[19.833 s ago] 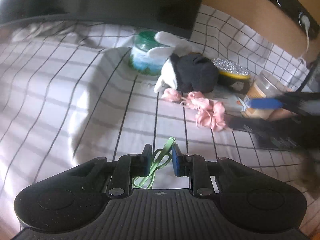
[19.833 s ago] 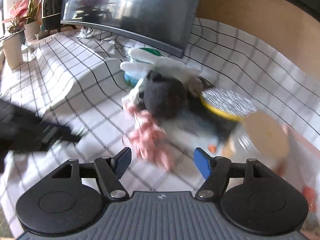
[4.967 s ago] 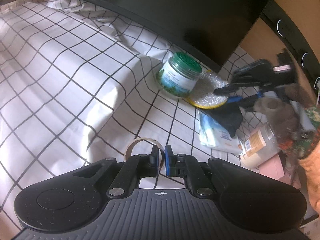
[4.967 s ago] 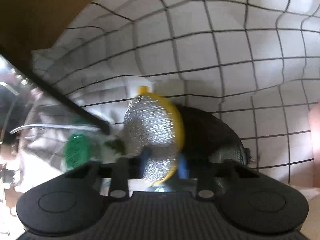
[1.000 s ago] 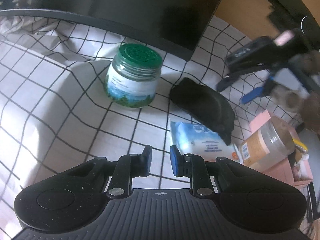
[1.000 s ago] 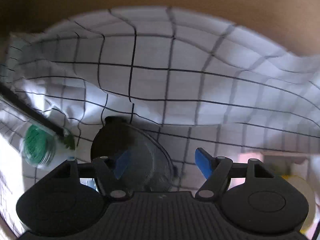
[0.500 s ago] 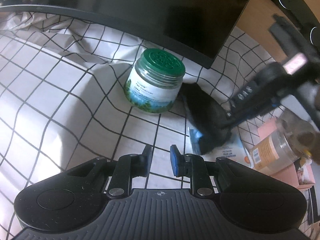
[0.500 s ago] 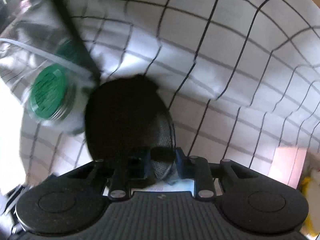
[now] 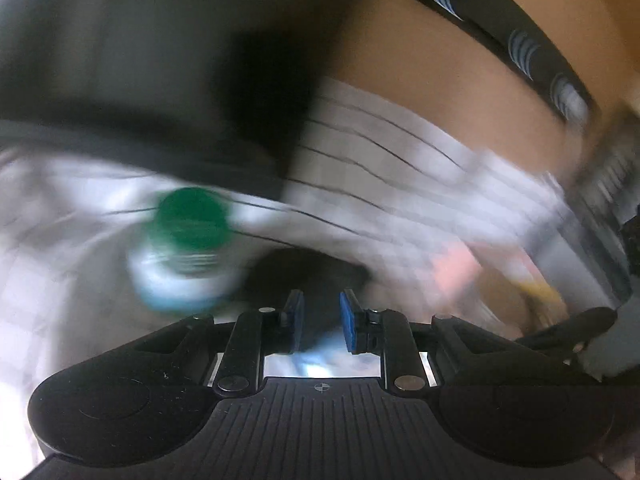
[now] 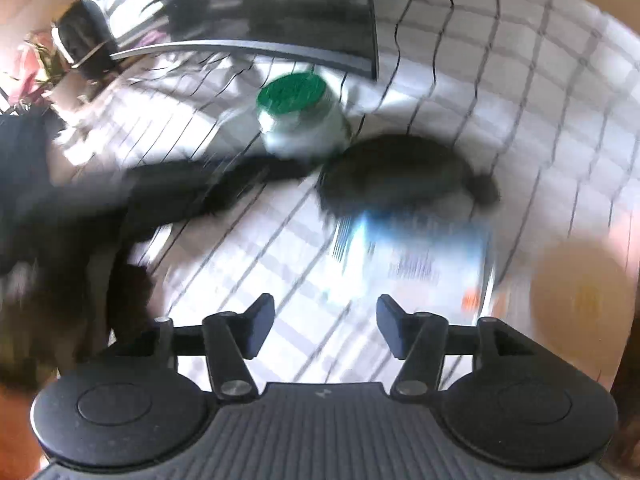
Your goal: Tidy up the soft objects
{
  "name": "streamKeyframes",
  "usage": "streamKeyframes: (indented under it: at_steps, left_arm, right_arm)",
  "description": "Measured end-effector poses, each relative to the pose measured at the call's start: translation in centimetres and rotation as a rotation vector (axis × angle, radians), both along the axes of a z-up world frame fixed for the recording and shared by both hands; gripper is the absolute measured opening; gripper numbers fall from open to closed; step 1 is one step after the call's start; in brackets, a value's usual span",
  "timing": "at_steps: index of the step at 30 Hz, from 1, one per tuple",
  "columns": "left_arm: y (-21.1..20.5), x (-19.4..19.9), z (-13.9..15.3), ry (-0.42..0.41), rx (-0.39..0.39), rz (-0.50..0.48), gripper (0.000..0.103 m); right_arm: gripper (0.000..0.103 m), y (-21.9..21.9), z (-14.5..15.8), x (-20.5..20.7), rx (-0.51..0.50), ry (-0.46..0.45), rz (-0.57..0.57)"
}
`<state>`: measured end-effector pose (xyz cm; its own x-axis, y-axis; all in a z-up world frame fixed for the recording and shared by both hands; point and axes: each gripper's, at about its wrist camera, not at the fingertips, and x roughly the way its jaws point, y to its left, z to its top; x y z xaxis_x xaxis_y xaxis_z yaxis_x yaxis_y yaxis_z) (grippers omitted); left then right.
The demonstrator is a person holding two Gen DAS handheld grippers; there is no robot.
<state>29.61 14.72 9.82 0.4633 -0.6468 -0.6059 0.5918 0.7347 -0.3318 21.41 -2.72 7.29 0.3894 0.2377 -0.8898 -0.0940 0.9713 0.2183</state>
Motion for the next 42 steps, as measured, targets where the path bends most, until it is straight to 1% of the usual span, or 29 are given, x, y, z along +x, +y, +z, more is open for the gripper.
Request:
streamKeyframes:
  at_steps: [1,2,4,6,8,10,13,14,15,17,18,19,20,22,24,26,27,28,29,30,31,33,34,36,37,38,39,41,42]
  left_arm:
    - [-1.6,0.1,-0.3,0.007,0.028,-0.086,0.023]
    - [-2.9,0.1,-0.7,0.012,0.051,-0.136,0.023]
    - [-5.3,0.7,-1.8,0.035,0.108,-0.162,0.023]
    - [-7.0,1.9,-3.0,0.056,0.162,-0.117,0.021]
    - [-7.8,3.3,-3.6,0.079,0.168,-0.091,0.012]
    - [-8.6,4.0,-4.0,0.103,0.171,-0.109,0.012]
    - [-10.3,4.1,-4.2,0.073,0.243,-0.143,0.012]
    - [-10.6,4.3,-4.3,0.07,0.25,-0.146,0.012]
    - [-10.8,4.6,-4.4,0.079,0.245,-0.14,0.012]
    - [-10.4,4.6,-4.4,0.108,0.23,-0.127,0.012]
    - [-10.1,4.4,-4.4,0.119,0.224,-0.123,0.012]
    - [-9.7,4.1,-4.3,0.131,0.216,-0.118,0.012]
    - [-9.2,3.8,-4.3,0.148,0.206,-0.115,0.012]
    - [-8.4,3.1,-4.3,0.19,0.178,-0.111,0.012]
    - [-7.5,1.9,-4.3,0.238,0.149,-0.105,0.012]
    - [-7.0,0.6,-4.3,0.268,0.14,-0.12,0.012]
    - [-6.8,-0.3,-4.0,0.251,0.145,-0.131,0.013]
    - [-6.5,-1.1,-3.5,0.199,0.155,-0.127,0.013]
    - [-6.4,-1.8,-2.9,0.123,0.179,-0.107,0.014]
    - [-6.4,-2.4,-2.3,0.038,0.215,-0.086,0.014]
    - [-6.6,-3.0,-1.8,-0.068,0.268,-0.072,0.014]
    - [-7.3,-3.7,-1.5,-0.222,0.371,-0.067,0.015]
    - [-7.8,-3.9,-1.6,-0.271,0.42,-0.072,0.015]
    - [-8.9,-4.1,-1.9,-0.325,0.481,-0.1,0.018]
    - [-9.2,-4.0,-2.2,-0.346,0.5,-0.119,0.018]
    - [-9.8,-4.1,-2.5,-0.364,0.521,-0.142,0.021]
    - [-10.5,-4.0,-3.0,-0.377,0.554,-0.157,0.021]
    - [-11.3,-3.9,-3.6,-0.382,0.59,-0.17,0.021]
    - [-11.5,-3.8,-3.5,-0.367,0.579,-0.17,0.021]
  right_arm:
    - [0.058,-0.5,-0.3,-1.2,0.033,0.031,-0.03]
    - [0.058,-0.8,-0.9,-2.1,0.05,0.038,-0.059]
    - [0.058,-1.7,-1.5,-4.2,0.045,0.029,-0.105]
    - [0.058,-2.0,-1.6,-5.9,-0.038,-0.007,-0.127]
    - [0.057,-1.9,-1.6,-7.2,-0.133,-0.044,-0.122]
    - [0.058,-1.8,-1.5,-8.6,-0.2,-0.084,-0.114]
    - [0.062,-2.0,-1.6,-10.2,-0.257,-0.134,-0.126]
    - [0.064,-2.0,-1.7,-10.8,-0.299,-0.164,-0.121]
    - [0.065,-1.7,-1.8,-11.2,-0.37,-0.204,-0.108]
    - [0.068,-0.7,-2.3,-12.4,-0.541,-0.293,-0.042]
    - [0.072,-0.3,-2.5,-12.8,-0.596,-0.322,-0.013]
    - [0.073,0.0,-2.7,-13.1,-0.626,-0.341,0.013]
    - [0.074,0.0,-2.7,-13.1,-0.616,-0.342,0.026]
    - [0.074,-0.4,-2.5,-13.0,-0.543,-0.325,0.028]
    - [0.074,-0.8,-2.7,-12.4,-0.498,-0.313,0.004]
    - [0.074,-1.1,-2.8,-12.0,-0.476,-0.303,-0.014]
    - [0.074,-1.2,-2.9,-11.7,-0.464,-0.298,-0.018]
    - [0.074,-1.2,-2.9,-11.6,-0.454,-0.296,-0.016]
    - [0.074,-1.2,-2.9,-11.7,-0.449,-0.299,-0.008]
    - [0.074,-1.1,-3.0,-11.8,-0.453,-0.304,0.005]
    - [0.074,-0.9,-3.1,-11.9,-0.46,-0.309,0.014]
    - [0.074,-0.6,-3.1,-12.1,-0.47,-0.311,0.03]
    - [0.074,-0.5,-3.2,-12.1,-0.471,-0.308,0.034]
    - [0.074,-0.4,-3.2,-12.3,-0.471,-0.302,0.037]
    - [0.074,-0.5,-3.3,-12.3,-0.472,-0.297,0.039]
    - [0.074,-0.4,-3.3,-12.4,-0.475,-0.291,0.04]
    - [0.074,-0.4,-3.4,-12.5,-0.48,-0.283,0.041]
    - [0.074,-0.4,-3.5,-12.8,-0.486,-0.274,0.04]
    - [0.074,-0.5,-3.5,-13.0,-0.487,-0.271,0.038]
